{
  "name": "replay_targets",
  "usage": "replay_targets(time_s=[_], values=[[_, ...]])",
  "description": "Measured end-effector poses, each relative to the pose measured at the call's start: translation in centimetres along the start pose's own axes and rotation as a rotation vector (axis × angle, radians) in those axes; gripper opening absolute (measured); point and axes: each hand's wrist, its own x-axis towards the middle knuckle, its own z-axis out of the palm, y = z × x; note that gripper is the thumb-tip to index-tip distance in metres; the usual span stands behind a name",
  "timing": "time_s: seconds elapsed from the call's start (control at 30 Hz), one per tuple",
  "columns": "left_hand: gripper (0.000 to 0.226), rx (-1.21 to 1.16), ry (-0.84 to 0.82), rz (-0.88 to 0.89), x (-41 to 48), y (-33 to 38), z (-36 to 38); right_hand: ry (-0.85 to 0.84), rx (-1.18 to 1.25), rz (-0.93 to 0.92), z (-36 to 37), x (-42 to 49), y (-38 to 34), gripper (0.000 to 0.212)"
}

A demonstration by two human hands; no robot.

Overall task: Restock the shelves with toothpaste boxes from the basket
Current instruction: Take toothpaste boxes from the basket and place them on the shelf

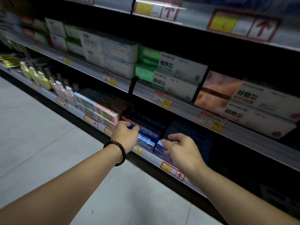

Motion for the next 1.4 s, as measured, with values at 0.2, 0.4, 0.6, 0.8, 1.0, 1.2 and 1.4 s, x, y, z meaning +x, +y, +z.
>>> replay_targets(time_s=[0.2,0.4,0.6,0.8,1.0,1.2,1.4], values=[[0.027,-0.046,-0.071,-0.007,-6.9,3.6,-2.1,0.07,0.072,-0.005,-2.8,-4.6,-1.6,0.009],[0.033,-0.087,-0.112,0.018,-12.2,6.7,-3.3,0.083,0.142,-0.001,-6.3,-10.2,-3.4,0.009],[0.029,-0.065,-0.137,0.087,-18.2,10.2,-5.0,0.097,0.236,-0.023,-10.1,-16.0,-5.3,0.009],[0.026,-0.118,-0.17,0.11,-23.7,12.8,-5.5,0.113,0.312,-0.057,-13.3,-20.8,-6.5,0.01],[0.025,-0.087,-0.231,0.165,-29.0,14.1,-5.1,0.152,0.332,-0.098,-16.4,-25.4,-6.4,0.011],[0.024,-0.054,-0.268,0.211,-33.6,14.6,-4.3,0.198,0.343,-0.136,-19.1,-29.3,-5.7,0.012],[0.023,-0.008,-0.301,0.26,-38.2,14.2,-3.1,0.224,0.365,-0.146,-21.4,-33.1,-3.9,0.011]])
